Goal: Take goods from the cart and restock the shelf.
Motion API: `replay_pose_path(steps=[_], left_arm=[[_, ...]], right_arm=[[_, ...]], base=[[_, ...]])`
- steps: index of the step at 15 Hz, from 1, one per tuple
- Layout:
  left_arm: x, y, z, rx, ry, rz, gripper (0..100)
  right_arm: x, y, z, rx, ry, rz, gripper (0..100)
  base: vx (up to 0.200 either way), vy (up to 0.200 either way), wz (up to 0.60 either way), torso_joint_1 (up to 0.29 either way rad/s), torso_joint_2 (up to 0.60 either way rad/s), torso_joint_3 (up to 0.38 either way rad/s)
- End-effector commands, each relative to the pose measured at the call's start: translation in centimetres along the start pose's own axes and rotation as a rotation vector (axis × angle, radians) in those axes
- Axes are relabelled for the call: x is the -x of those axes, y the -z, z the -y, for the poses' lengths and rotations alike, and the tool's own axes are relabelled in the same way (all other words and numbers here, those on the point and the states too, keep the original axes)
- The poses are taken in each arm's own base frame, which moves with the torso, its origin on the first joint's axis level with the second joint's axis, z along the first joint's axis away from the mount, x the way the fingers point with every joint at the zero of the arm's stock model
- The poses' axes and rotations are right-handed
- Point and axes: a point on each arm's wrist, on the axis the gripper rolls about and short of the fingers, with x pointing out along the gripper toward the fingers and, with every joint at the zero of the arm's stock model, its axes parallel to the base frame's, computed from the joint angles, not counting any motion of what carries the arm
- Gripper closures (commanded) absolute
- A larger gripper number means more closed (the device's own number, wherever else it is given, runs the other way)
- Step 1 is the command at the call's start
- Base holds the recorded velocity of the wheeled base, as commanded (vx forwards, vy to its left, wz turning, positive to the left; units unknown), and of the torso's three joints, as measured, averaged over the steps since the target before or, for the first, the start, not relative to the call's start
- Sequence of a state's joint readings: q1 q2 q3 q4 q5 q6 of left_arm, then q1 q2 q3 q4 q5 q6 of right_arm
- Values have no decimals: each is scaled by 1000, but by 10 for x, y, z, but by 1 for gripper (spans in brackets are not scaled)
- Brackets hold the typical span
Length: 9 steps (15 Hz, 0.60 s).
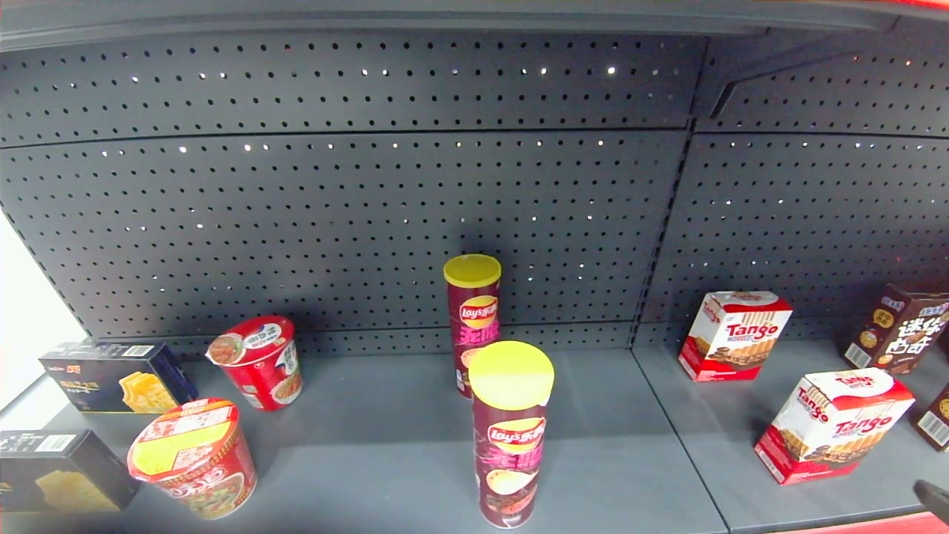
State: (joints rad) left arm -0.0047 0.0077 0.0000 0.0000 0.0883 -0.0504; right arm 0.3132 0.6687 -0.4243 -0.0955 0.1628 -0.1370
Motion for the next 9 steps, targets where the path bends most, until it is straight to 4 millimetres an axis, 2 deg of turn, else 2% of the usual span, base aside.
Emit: replay_pose_path(steps=[1, 3, 4, 6, 9], left_arm=[[0, 0, 0, 0, -1, -3, 0], [0, 0, 0, 0, -1, -3, 0], [0, 0, 0, 0, -1, -3, 0], [0, 0, 0, 0, -1, -3, 0], [0, 0, 0, 0, -1, -3, 0]], right_arm=[[-59, -13, -5, 14, -96, -160, 0], [-85, -18, -18, -10, -126, -198, 0], [-107, -18, -29, -50, -105, -207, 0], [-132, -9, -47, -111, -43, -223, 0], [-148, 1, -62, -170, 36, -247, 0]], base=[[0, 0, 0, 0, 0, 0], [0, 0, 0, 0, 0, 0], [0, 0, 0, 0, 0, 0], [0, 0, 0, 0, 0, 0], [0, 0, 0, 0, 0, 0]])
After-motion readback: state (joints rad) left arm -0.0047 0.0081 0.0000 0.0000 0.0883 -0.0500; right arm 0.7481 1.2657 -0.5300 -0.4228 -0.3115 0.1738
